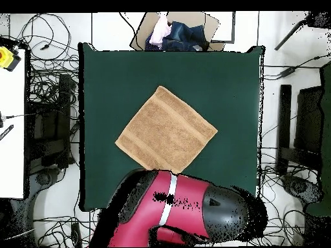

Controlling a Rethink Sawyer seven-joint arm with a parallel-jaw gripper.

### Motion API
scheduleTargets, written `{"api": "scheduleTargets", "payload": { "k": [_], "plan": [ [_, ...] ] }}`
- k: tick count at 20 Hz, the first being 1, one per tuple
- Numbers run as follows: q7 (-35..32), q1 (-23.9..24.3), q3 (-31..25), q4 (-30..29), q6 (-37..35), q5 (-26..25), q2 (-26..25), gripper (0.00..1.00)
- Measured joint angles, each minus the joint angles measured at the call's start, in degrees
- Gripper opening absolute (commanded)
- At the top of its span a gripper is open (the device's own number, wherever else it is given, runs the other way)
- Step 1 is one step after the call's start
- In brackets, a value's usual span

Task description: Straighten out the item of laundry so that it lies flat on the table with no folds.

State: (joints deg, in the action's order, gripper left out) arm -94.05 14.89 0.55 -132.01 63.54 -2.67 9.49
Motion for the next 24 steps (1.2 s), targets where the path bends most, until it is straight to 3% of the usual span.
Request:
{"api": "scheduleTargets", "payload": {
  "k": [24],
  "plan": [
    [0.0,3.4,-1.65,-0.14,-4.33,-1.84,1.41,0.0]
  ]
}}
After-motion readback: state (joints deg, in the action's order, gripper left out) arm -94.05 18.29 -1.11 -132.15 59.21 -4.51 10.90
